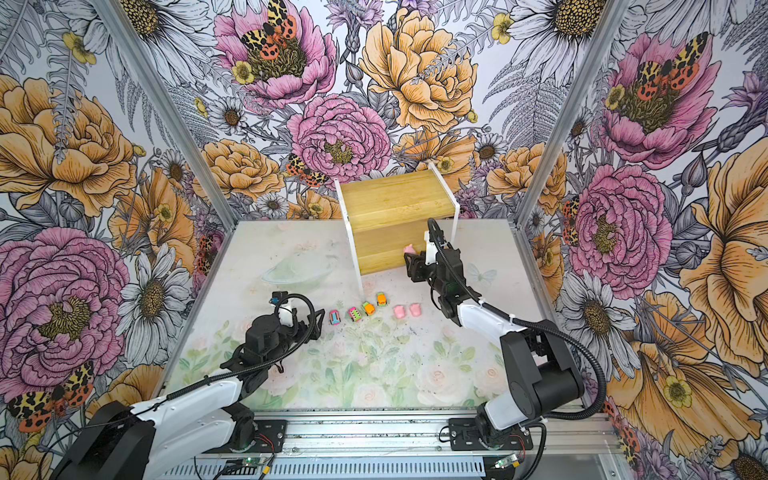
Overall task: Place and organize the plastic toys onto the shelf
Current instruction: 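Withdraw the right gripper and move it over the third pink pig, then lower the right gripper and close it on the third pink pig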
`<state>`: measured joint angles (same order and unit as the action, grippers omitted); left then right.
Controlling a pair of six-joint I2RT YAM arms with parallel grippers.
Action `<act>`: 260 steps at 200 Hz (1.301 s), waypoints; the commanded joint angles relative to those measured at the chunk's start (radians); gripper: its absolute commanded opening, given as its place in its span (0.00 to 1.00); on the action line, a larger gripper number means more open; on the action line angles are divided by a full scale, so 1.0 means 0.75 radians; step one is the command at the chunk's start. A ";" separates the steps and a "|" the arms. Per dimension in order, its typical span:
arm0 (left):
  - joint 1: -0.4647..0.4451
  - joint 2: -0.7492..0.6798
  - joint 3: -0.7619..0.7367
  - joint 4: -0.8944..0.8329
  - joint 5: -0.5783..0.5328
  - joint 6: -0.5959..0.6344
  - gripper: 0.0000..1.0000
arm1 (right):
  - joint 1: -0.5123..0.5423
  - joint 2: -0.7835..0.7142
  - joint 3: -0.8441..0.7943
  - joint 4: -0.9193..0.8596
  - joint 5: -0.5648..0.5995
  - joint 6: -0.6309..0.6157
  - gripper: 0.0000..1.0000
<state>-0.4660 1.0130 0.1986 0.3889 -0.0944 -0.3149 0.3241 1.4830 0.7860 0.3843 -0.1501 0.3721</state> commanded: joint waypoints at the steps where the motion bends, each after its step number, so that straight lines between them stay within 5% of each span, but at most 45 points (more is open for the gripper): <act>1: 0.010 0.010 0.035 0.011 0.042 0.018 0.99 | 0.004 -0.102 -0.074 -0.051 0.028 -0.039 0.61; 68: 0.009 0.039 0.051 0.024 0.218 0.072 0.99 | 0.000 -0.313 -0.347 -0.107 -0.023 -0.013 0.62; 142: 0.006 -0.006 0.026 0.047 0.373 0.111 0.99 | 0.019 -0.092 -0.520 0.193 -0.108 0.109 0.57; 219: -0.004 0.130 0.076 0.050 0.529 0.145 0.99 | 0.042 0.011 -0.531 0.209 -0.100 0.068 0.52; 260: -0.049 0.184 0.093 0.044 0.487 0.168 0.99 | 0.061 0.076 -0.526 0.232 -0.084 0.055 0.50</act>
<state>-0.4831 1.1526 0.2428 0.4076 0.2596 -0.2237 0.3580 1.5127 0.3950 0.5175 -0.2218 0.4282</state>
